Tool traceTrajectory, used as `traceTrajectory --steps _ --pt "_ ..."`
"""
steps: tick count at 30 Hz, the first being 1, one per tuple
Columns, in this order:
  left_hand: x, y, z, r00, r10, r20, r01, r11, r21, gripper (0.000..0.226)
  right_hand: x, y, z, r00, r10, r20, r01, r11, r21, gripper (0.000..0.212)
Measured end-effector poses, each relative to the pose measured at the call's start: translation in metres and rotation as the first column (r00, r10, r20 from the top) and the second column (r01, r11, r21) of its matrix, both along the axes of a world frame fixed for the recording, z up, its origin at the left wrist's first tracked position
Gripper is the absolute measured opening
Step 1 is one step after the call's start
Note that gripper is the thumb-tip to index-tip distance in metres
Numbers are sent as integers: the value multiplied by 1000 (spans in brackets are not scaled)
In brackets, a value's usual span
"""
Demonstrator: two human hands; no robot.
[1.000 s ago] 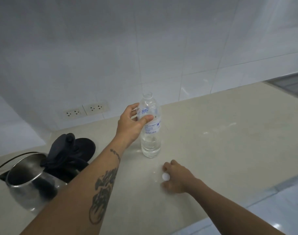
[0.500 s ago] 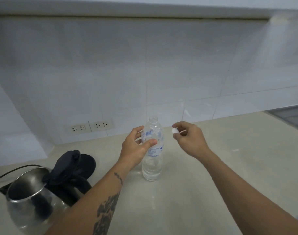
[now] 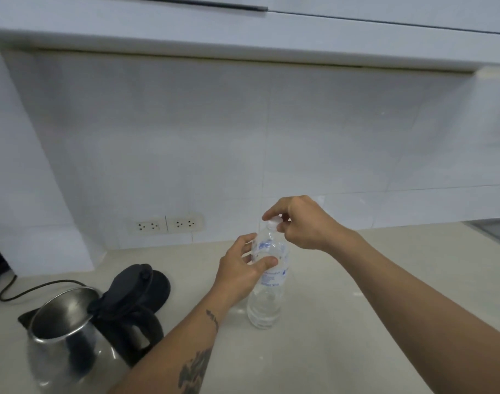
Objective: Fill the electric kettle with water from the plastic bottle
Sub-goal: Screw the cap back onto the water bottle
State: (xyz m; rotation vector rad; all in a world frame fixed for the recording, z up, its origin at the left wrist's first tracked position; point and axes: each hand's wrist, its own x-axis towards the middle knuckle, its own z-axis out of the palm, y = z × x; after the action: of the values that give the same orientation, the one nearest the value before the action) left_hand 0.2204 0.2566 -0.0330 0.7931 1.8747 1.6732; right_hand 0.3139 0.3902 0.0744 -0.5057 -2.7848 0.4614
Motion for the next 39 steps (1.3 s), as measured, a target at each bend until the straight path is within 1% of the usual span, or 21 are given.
traceTrajectory --steps 3,6,8,9,12,13,15,17,19,21,23,25,26,27,29,33,36,39 --pt "2 1 0 1000 4 10 -4 1000 0 70 -4 2 7 997 -56 46 53 997 48 28" --pt "2 0 2 1000 11 4 -11 1000 -6 67 -11 -1 8 988 -127 89 119 989 90 35" --pt "2 0 3 1000 7 -2 -8 1000 -13 67 -13 -1 10 984 -126 125 113 988 104 36" --pt "2 0 4 1000 5 0 -5 1000 -16 68 -13 1 13 983 -104 151 93 993 75 33" --pt "3 -1 4 1000 5 6 -5 1000 -16 65 -7 10 21 979 -11 205 27 997 -76 18" --pt "3 -1 3 1000 6 4 -6 1000 -15 65 -5 12 20 982 -2 191 20 995 -93 16" --pt "3 0 2 1000 9 1 -9 1000 -16 67 -6 10 14 991 -47 129 52 998 -40 15" --pt "3 0 2 1000 12 3 -12 1000 -16 66 -10 5 0 990 -125 58 122 991 58 25" --pt "2 -1 2 1000 11 2 -11 1000 -21 66 -13 0 -13 982 -187 4 186 977 104 36" --pt "3 -2 3 1000 6 2 -6 1000 -28 69 -14 0 -16 978 -208 4 206 974 96 42" --pt "3 -3 4 1000 1 6 -1 999 -36 68 -11 5 -6 985 -163 63 160 986 43 40" --pt "4 -3 4 1000 -5 14 6 999 -43 62 -7 8 3 993 -90 80 99 988 -120 28" --pt "5 -2 5 1000 -13 16 13 999 -44 60 -6 9 2 995 -83 50 91 978 -190 23" --pt "5 -2 5 1000 -19 18 20 999 -46 59 -6 8 -1 995 -102 7 101 970 -220 21" --pt "5 -3 4 1000 -17 25 19 999 -49 61 -8 2 -10 984 -170 -57 155 967 -201 26" --pt "4 -7 6 1000 -19 13 19 997 -71 69 -15 -10 -25 960 -264 -89 254 961 -112 35" --pt "6 -7 12 999 -40 -33 36 993 -116 75 -14 -12 -27 957 -277 -83 270 959 -91 36" --pt "4 -5 19 991 -74 -111 50 978 -205 81 -5 -14 -22 955 -284 -84 278 957 -78 40"
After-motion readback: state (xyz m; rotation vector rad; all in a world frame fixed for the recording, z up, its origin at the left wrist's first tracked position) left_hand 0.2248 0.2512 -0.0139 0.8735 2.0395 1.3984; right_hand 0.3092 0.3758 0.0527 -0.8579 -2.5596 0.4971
